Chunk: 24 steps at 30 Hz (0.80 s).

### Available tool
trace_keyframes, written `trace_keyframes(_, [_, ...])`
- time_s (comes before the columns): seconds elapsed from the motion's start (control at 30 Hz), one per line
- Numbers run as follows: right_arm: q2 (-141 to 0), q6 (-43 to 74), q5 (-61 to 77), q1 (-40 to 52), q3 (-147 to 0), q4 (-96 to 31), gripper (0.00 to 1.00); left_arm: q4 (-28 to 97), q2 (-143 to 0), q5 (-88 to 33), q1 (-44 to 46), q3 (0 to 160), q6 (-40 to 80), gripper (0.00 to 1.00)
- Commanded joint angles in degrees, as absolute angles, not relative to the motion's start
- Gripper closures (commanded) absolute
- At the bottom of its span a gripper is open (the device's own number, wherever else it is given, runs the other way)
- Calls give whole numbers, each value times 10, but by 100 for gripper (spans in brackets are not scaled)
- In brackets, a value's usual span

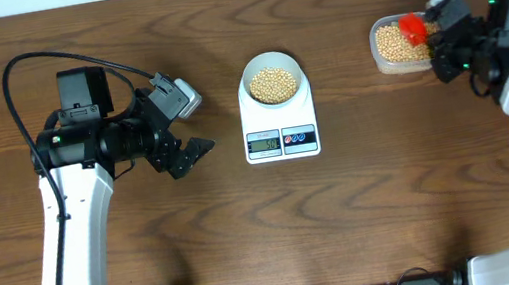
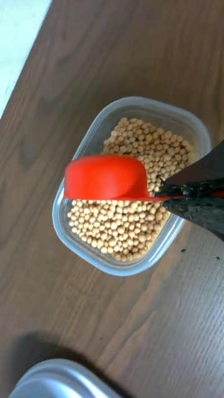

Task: Scoop item into bowl and weigh 50g on scale
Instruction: 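Move the red scoop back over the soybean tub with the right gripper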

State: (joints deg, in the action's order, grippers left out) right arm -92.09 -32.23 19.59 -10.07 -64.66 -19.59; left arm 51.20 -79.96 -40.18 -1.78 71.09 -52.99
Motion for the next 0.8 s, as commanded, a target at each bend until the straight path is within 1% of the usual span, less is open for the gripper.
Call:
trace_keyframes(0.0, [-910,-346,122,-74,-648,-198,99,514,-794,-407,-18,721,-540,2])
trace_keyframes(0.67, [-910,-348,104,-63,-648,-199,99,514,-794,-407,-18,721,-540,2])
trace_keyframes(0.77, [-910,-331,104,-64,-648,-199,99,514,-794,-407,-18,721,-540,2])
